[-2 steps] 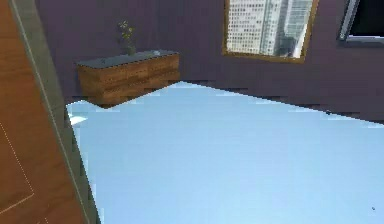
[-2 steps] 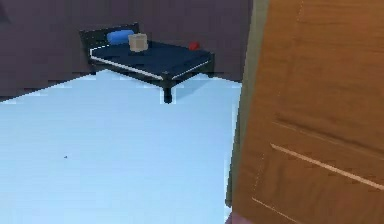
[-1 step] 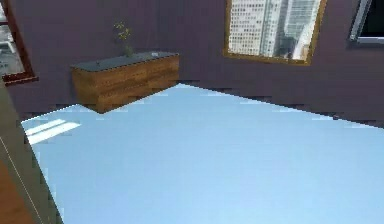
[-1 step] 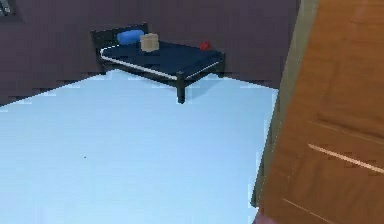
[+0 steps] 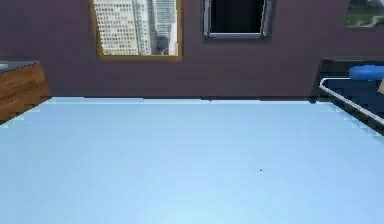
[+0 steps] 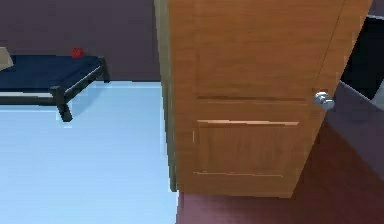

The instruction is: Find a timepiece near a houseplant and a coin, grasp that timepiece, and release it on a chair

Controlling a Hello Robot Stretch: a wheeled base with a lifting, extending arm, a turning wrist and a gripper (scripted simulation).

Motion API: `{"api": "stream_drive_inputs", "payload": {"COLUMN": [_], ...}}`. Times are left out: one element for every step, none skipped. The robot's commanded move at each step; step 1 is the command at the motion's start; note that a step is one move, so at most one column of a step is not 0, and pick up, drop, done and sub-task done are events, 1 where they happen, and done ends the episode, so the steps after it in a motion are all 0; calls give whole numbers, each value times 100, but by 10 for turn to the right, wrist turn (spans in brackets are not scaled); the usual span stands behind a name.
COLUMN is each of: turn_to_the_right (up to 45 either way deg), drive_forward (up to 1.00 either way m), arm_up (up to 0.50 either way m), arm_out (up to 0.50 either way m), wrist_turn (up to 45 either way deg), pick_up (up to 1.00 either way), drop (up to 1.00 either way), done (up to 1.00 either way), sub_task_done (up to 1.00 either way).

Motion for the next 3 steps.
{"api": "stream_drive_inputs", "payload": {"turn_to_the_right": [0, -450, -150], "drive_forward": [60, 0, 0], "arm_up": [0, 0, 0], "arm_out": [0, 0, 0], "wrist_turn": [0, 0, 0], "pick_up": [0, 0, 0], "drop": [0, 0, 0], "done": [0, 0, 0], "sub_task_done": [0, 0, 0]}}
